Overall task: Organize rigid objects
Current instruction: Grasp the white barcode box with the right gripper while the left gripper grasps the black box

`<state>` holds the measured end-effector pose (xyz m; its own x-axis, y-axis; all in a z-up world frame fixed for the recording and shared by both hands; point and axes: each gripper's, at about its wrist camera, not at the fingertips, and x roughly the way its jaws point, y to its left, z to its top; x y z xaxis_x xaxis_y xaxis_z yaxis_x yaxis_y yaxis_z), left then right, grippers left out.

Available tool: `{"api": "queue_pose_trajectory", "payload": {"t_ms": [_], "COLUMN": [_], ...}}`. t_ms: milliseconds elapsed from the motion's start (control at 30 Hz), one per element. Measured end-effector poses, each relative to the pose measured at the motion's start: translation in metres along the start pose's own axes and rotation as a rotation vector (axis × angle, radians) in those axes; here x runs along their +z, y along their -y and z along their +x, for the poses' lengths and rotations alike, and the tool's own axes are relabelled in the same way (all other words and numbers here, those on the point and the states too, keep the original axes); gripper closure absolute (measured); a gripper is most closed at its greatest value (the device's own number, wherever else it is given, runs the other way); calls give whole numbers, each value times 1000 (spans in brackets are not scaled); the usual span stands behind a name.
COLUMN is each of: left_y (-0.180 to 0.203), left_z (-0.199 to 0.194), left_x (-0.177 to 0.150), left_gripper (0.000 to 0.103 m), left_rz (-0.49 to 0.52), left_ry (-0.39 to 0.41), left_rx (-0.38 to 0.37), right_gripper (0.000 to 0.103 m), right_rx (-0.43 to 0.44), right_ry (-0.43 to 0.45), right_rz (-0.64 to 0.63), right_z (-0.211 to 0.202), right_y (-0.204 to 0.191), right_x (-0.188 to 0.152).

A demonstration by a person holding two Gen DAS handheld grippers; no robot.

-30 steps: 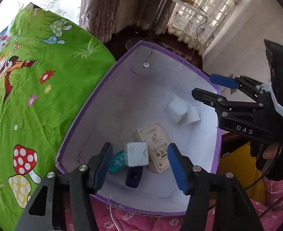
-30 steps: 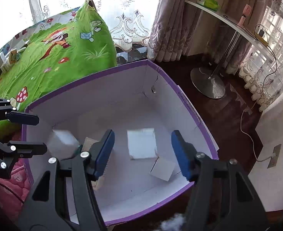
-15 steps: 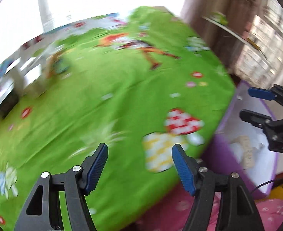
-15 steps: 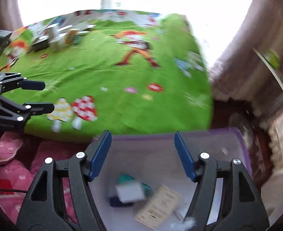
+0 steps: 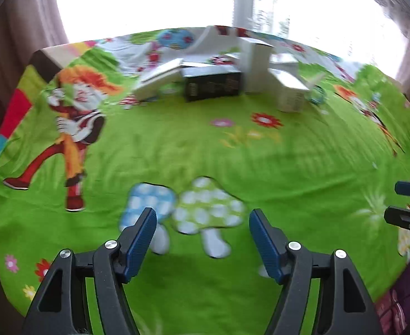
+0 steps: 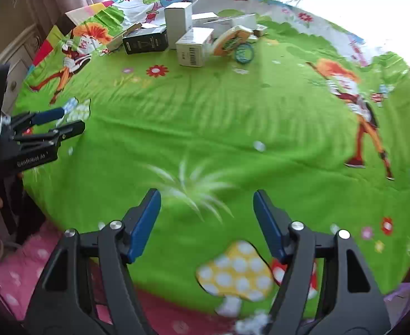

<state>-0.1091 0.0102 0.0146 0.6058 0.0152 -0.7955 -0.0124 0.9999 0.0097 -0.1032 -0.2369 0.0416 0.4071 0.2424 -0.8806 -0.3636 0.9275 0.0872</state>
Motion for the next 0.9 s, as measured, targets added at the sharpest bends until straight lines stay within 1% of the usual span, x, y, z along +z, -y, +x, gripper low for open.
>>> {"api": "queue_pose_trajectory", "payload": {"t_ms": [100, 167, 200, 233, 300, 433, 467, 533, 567, 600, 667, 733, 800, 867, 900], "left_y": [-19, -30, -36, -39, -45, -42, -40, -37, -35, -33, -27, -18, -6, 10, 19], "left_z": [9, 16, 15, 16, 16, 20, 21, 23, 24, 26, 32, 36, 42, 51, 57], "left_x": [3, 4, 3, 3, 4, 5, 5, 10, 14, 19, 35, 54, 77, 101, 110], "left_gripper": [33, 33, 31, 29, 27, 22, 22, 22, 22, 22, 22, 22, 22, 22, 22], "left_rz": [-64, -109, -120, -136, -153, -121, -109, -82, -64, -41, 18, 86, 198, 380, 492], "left_ry": [18, 11, 27, 25, 29, 18, 12, 3, 0, 1, 13, 39, 77, 116, 126], "left_rx": [41, 44, 48, 46, 27, 32, 34, 32, 28, 26, 31, 22, -8, -38, -40], "right_gripper": [31, 31, 31, 31, 29, 28, 28, 28, 34, 44, 59, 59, 59, 59, 59], "right_rx": [31, 39, 37, 30, -6, -29, -36, -51, -65, -76, -80, -57, -46, -35, -30], "right_ry": [9, 14, 11, 6, 36, 61, 63, 56, 53, 56, 68, 72, 70, 73, 73], "right_rz": [21, 34, 40, 46, 40, 65, 72, 81, 85, 83, 57, 41, 16, 12, 3], "right_z": [22, 39, 49, 59, 73, 101, 107, 112, 113, 112, 105, 96, 87, 78, 74], "right_y": [-8, -12, -14, -15, -19, -21, -21, -20, -19, -19, -19, -18, -18, -17, -18], "right_x": [31, 52, 62, 75, 99, 145, 155, 167, 169, 168, 160, 144, 127, 110, 102]}}
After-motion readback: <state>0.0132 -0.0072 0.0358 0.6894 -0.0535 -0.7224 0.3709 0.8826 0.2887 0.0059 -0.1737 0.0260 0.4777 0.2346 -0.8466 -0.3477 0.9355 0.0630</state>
